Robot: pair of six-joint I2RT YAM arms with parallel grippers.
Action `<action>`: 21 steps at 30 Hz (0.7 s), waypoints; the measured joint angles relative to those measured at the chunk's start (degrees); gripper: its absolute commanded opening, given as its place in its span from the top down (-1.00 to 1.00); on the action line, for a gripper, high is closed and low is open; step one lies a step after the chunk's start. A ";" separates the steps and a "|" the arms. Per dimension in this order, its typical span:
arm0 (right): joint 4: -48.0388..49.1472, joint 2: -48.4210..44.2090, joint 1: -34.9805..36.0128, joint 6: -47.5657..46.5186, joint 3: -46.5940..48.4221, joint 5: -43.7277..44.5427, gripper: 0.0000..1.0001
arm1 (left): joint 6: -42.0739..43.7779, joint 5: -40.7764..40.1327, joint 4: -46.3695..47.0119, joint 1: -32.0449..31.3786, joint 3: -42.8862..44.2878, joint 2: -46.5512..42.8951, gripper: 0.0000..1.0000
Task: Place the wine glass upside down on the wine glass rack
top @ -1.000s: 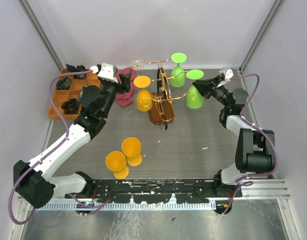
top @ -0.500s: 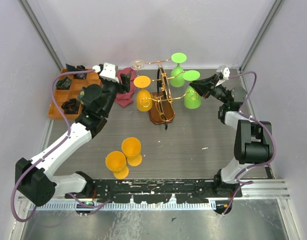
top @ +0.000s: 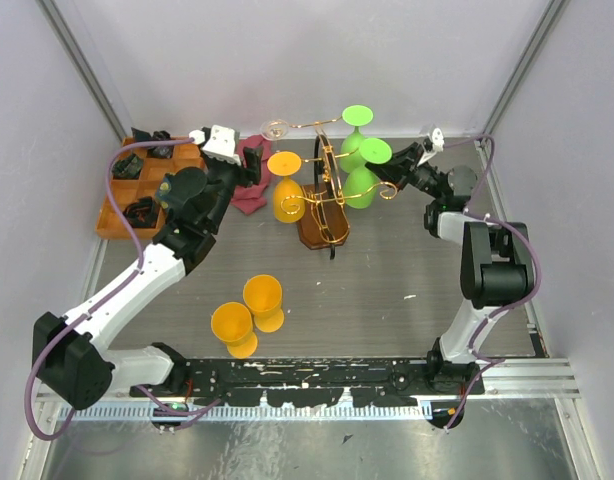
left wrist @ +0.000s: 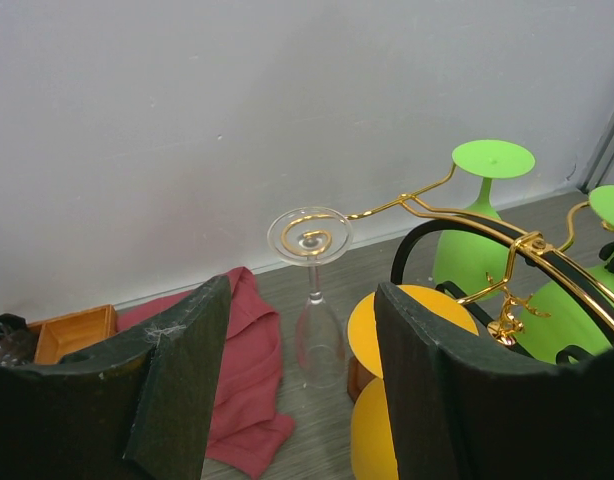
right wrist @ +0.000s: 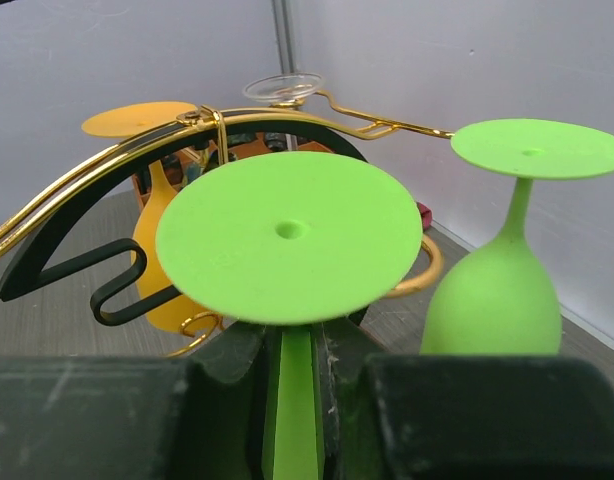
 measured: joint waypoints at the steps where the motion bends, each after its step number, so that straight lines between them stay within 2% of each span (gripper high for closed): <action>1: 0.20 0.31 0.24 0.17 0.24 -0.02 0.99 | 0.15 -0.02 0.00 0.00 0.00 0.02 -0.32; 13: -0.79 3.37 1.38 0.24 3.06 2.12 0.99 | 0.70 -0.22 0.04 0.42 0.00 0.61 -0.33; 21: -4.59 3.43 1.38 -4.55 3.26 7.54 0.98 | 0.90 -0.26 0.04 0.74 0.00 1.14 -0.33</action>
